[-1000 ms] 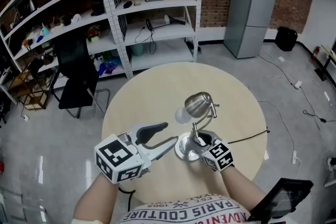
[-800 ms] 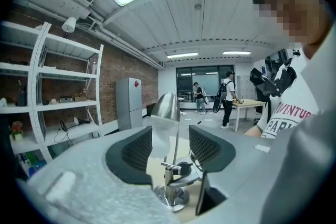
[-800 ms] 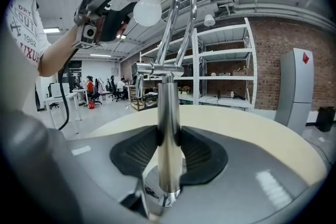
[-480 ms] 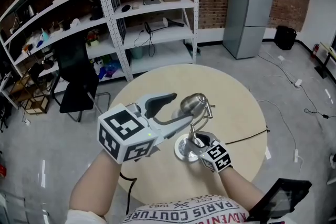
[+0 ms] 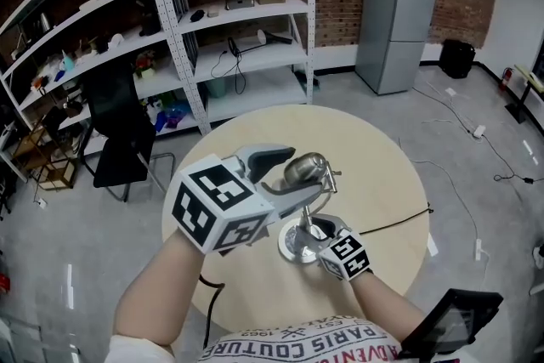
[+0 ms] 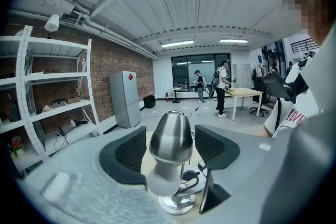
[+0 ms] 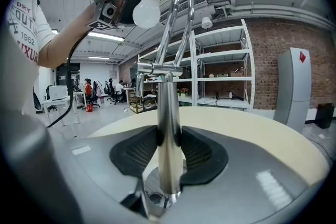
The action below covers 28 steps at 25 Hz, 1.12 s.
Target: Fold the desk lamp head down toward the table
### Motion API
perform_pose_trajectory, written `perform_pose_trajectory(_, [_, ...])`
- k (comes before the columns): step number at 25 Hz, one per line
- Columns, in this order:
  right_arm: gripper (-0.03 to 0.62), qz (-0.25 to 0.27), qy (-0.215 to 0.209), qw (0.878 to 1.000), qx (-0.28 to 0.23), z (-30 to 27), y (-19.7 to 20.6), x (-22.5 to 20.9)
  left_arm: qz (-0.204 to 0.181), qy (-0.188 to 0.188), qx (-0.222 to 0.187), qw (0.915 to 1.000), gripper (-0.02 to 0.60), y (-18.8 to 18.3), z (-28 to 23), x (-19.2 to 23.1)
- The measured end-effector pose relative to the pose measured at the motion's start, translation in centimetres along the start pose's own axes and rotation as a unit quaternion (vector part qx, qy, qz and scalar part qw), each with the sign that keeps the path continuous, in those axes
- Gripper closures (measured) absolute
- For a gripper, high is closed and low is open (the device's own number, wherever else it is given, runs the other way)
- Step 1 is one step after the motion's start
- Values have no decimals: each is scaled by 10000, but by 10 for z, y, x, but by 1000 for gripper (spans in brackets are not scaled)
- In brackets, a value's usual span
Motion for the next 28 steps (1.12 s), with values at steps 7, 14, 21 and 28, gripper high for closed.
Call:
perform_pose_trajectory(7, [457,3,-16,10000,20,1,0,0,-242,88,213,9994,308,1,-7,-3])
perform_pose_trajectory(14, [457,-46,-19,10000,-23,1,1,1,-341,125,259,9990,316,1,-6,-4])
perform_pose_trajectory(21, [457,16,-26,10000,41,-2,-2,2,-328,72,226,9992,318,1,-2,0])
perform_pose_trajectory(28, [457,10,-74,10000,66,-2,1,-1,-285,26,194,9994,319,5,-3,-1])
Point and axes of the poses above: the fingertips, and each gripper's own axes: z backward along the fingers, x to its left, y out of its underside, the point moved 8 cm from there along z, backward along the fingers, and after that the axes turned 3 degrees about y, right-handed, at the moved point
